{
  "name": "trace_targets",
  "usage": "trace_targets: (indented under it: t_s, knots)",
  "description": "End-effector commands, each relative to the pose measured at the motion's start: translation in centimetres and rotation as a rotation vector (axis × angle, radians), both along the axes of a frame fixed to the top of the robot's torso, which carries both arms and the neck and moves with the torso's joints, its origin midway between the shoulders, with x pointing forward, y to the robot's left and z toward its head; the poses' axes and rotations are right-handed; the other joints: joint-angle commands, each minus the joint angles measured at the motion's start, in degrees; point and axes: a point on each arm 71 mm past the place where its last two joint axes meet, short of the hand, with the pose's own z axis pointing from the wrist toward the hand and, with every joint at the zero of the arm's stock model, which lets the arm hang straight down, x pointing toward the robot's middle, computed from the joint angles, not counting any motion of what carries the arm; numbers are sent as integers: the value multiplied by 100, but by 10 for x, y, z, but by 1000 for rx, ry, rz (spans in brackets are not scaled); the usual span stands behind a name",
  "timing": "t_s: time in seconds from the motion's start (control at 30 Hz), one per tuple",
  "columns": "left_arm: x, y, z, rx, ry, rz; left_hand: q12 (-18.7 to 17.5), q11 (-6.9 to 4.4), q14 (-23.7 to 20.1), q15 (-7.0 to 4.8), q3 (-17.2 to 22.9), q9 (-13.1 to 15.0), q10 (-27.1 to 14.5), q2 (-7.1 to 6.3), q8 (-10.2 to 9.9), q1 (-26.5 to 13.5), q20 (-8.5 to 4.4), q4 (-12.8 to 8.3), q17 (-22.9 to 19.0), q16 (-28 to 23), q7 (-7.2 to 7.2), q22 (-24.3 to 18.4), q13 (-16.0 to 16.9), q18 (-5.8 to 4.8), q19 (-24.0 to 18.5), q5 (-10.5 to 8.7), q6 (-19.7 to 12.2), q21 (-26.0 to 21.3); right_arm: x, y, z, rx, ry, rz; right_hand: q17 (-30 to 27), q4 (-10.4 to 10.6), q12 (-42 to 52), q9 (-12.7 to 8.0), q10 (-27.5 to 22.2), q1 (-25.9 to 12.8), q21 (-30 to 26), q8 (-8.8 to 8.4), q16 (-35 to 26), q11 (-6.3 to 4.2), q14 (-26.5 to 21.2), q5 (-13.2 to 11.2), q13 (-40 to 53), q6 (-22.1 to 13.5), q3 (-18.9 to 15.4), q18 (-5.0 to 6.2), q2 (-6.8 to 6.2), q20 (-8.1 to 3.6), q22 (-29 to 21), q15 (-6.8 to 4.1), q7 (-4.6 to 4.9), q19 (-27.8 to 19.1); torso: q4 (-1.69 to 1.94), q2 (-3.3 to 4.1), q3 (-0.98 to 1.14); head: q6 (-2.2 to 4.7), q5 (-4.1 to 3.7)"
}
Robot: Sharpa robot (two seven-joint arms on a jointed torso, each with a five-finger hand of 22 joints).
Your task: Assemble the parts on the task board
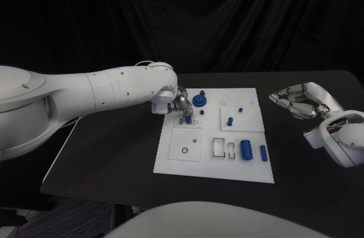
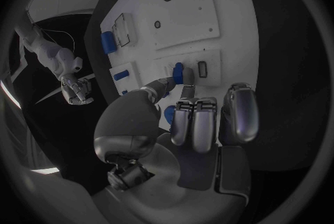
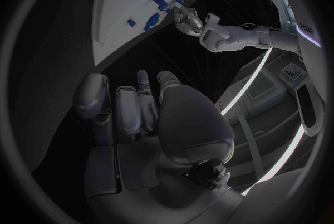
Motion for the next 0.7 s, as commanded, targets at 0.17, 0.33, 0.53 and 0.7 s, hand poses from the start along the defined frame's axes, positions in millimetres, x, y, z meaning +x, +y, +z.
trace_targets:
  t_s: [0.17,0.33,0.53,0.7]
  knots:
    - [-8,6,3,-117,-48,84,20,-54,608,-56,783,108,607,-31,104,-168,-29,-690,1509,15,-48,468,1509,8,55,32,-18,12,-1,-2,-2,-8,14,-10,-11,-14,-28,-6,-39,61,-47,-40,-22,8,76,32,-386,26,20,5,-4,2,63,-31,11,-49,-2,-5,0,1,-11]
    - [-16,13,8,-182,-108,131,20,-60,608,-60,847,154,607,-42,150,-233,-32,-739,1509,15,-56,475,1509,7,61,-2,-14,12,-1,-2,-2,-9,15,-12,-20,-14,-30,-6,-41,63,-56,-41,-29,8,73,34,-390,25,20,6,-5,2,59,-31,11,-52,-2,-7,1,1,-4]
    - [-24,24,19,-244,-269,155,20,-64,608,-64,912,196,607,-55,184,-252,-36,-806,1509,15,-61,434,1509,24,24,-19,-36,-50,-2,-5,-1,-8,12,-15,-31,-14,-32,-7,-44,66,-67,-42,-39,9,70,36,-393,23,21,8,-7,2,54,-31,12,-56,0,-1,3,1,-12]
    - [-33,33,28,-262,-405,154,20,-64,608,-64,918,209,607,-77,196,-263,-37,-830,1509,15,-61,437,1509,23,26,-25,-41,-50,-4,-10,0,-6,5,-22,-31,-13,-36,-8,-49,73,-68,-44,-40,11,67,43,-398,20,19,7,-19,3,55,-29,15,-56,7,2,2,1,-1]
